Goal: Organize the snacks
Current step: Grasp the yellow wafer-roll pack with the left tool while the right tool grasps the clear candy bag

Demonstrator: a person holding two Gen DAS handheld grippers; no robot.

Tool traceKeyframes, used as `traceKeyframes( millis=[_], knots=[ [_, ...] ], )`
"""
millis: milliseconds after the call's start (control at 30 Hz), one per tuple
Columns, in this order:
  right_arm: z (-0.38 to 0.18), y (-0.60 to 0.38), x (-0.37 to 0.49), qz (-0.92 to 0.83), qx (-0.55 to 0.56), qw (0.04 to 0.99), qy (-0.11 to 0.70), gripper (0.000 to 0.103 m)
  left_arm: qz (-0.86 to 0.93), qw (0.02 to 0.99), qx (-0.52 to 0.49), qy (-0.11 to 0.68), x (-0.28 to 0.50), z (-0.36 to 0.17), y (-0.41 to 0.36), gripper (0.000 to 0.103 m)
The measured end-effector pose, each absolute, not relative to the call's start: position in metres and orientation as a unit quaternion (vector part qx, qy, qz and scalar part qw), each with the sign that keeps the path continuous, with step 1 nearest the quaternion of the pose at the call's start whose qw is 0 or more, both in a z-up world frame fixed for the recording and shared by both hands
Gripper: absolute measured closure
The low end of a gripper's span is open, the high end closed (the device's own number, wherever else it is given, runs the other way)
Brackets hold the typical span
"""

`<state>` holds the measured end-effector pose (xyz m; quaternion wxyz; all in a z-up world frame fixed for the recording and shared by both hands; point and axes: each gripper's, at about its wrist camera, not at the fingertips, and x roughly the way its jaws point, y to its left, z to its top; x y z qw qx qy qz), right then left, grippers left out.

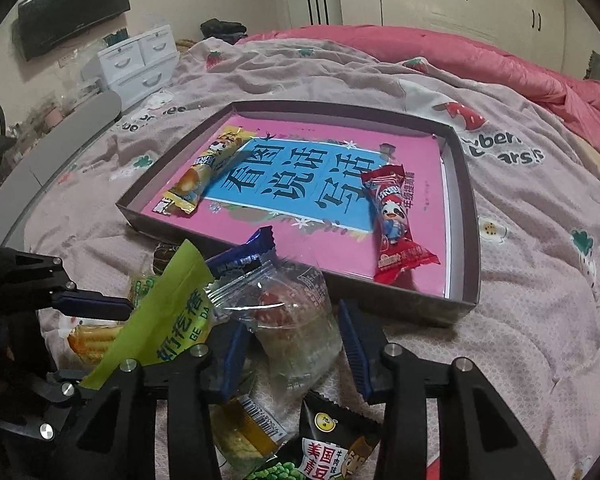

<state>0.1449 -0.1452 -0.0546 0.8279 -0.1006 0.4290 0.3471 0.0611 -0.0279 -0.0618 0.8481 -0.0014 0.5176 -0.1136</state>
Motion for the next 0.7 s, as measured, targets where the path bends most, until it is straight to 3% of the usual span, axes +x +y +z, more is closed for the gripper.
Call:
traceKeyframes(
  millis=[433, 700],
  knots=[
    [-0.046, -0.171, 0.157, 0.337, -0.024, 0.835, 0.433, 0.062, -0.121, 0.852, -0.011, 0.510, 0.061, -0.059, -0.026, 0.075],
    [-0.040, -0.180, 0.158, 0.338, 0.003, 0.839, 0.427, 0.062, -0.126, 0.858, -0.022, 0.497, 0.059, -0.050, -0.023, 0.079]
  ],
)
